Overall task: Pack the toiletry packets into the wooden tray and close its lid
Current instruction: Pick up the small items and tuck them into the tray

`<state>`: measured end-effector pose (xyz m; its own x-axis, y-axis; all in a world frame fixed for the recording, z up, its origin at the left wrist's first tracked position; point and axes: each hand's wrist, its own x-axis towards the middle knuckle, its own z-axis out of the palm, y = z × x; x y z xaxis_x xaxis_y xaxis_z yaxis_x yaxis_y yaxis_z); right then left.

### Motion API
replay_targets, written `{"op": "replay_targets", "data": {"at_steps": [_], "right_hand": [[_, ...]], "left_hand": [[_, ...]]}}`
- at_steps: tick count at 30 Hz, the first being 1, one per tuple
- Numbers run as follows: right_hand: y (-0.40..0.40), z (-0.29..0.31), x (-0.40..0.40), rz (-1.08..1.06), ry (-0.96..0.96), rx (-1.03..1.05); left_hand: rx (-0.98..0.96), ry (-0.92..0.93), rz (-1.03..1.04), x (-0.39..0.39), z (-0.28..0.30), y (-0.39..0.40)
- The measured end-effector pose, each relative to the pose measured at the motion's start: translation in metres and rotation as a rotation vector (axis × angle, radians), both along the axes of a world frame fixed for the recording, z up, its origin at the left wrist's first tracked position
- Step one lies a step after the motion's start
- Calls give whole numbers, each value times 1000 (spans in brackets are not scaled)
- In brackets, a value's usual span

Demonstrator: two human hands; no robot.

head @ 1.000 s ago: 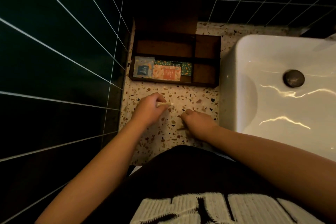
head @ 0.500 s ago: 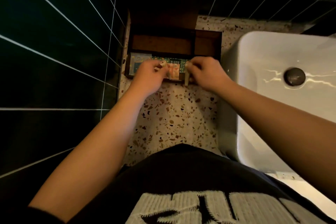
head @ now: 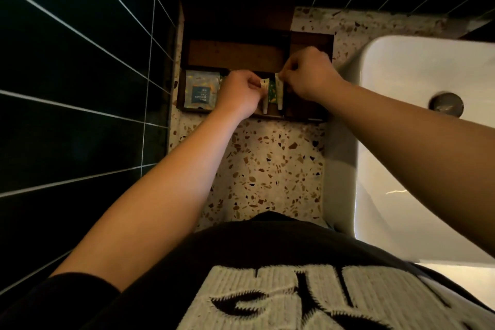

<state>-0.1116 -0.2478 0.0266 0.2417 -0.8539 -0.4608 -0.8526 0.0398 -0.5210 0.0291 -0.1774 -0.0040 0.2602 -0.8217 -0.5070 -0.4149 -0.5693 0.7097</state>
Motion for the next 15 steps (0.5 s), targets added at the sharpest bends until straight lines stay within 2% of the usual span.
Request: {"op": "replay_targets", "data": {"at_steps": [5,8,15], "right_hand": [[-3,-19,9,25,149,72],[0,-20,12,93,226,24],[9,-17,11,199,275,-91]], "left_hand": [[38,6,5,-3,-7,-4],[38,-31,2,-5,-11,-7],[23,-115,0,-11,-18,-7]]}}
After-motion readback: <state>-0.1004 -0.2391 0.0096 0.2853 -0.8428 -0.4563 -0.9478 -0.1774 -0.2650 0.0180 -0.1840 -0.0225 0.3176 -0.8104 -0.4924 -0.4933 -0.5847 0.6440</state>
